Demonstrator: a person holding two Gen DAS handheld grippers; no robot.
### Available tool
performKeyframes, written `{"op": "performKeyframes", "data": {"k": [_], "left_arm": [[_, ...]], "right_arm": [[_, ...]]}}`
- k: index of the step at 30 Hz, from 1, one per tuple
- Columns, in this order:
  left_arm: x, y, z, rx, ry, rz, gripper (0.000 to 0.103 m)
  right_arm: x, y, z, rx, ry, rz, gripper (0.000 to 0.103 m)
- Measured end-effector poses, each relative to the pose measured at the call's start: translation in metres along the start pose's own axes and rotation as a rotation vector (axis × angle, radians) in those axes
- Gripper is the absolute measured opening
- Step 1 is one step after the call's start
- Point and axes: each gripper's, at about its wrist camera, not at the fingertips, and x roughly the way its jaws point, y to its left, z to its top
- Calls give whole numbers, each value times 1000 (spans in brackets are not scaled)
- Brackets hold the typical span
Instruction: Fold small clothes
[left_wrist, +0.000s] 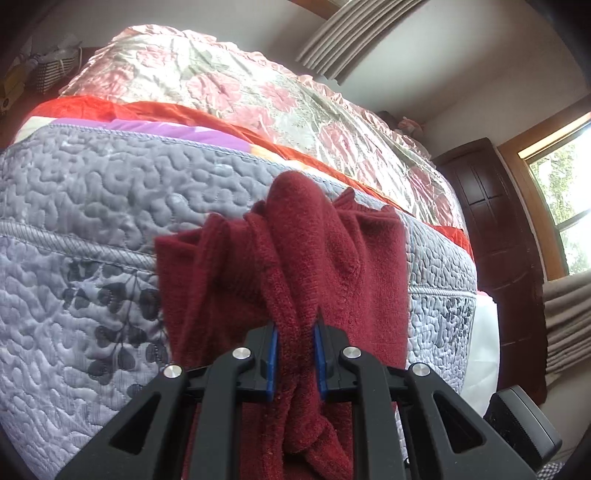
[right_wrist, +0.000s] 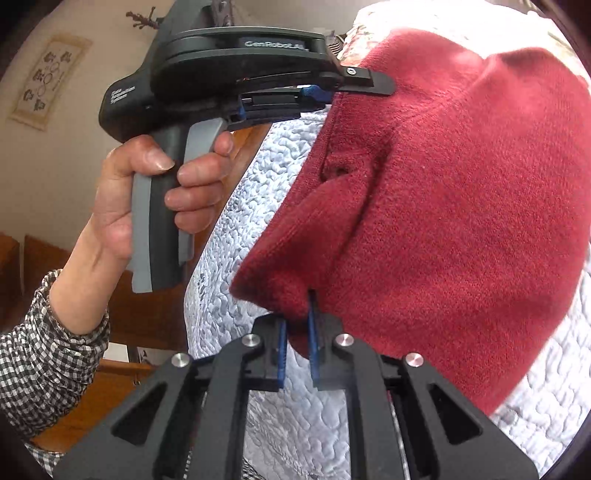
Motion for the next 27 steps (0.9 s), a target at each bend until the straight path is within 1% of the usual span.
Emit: {"op": "performKeyframes", "data": {"k": [4,6,11,14,16,17,18,19,20,21,22,23,24,26,27], "left_arm": [[1,16,7,19,9,5,16],[6,25,9,22,25,6,16],[29,40,5,33,73,47,16],[35,50,0,4,66,29,16],[38,55,-2,-5,60,30,17],[40,56,-4,-7,58,34,18],[40,56,-5,-9,56,36,21],[39,57,-6,-13,53,36,22],[35,57,-7,-15,47,39,24],[28,57,-8,-18,37,46,30],[20,56,-11,-20,23,61,33],[10,54,-14,-14,5,83,38],[-2,52,-20,0,-11,98,40],[-25,42,-33,23,-39,110,45],[-35,36,-42,31,-45,113,50]], "right_arm": [[10,-1,10,-1,11,1,8],[22,-6,13,9,23,-7,8],[57,-1,11,12,73,-66,8],[68,0,12,0,93,-108,9],[75,-4,12,11,99,-123,17],[79,-4,11,17,103,-124,19],[80,-2,6,17,107,-116,25],[83,1,3,20,106,-98,37],[81,3,1,24,95,-80,40],[72,2,-2,27,80,-72,44],[62,1,-8,27,66,-70,45],[50,4,-13,27,51,-67,47],[38,4,-17,24,34,-73,47],[10,-2,-28,36,-4,-123,47],[-4,-9,-36,60,-19,-158,50]]}}
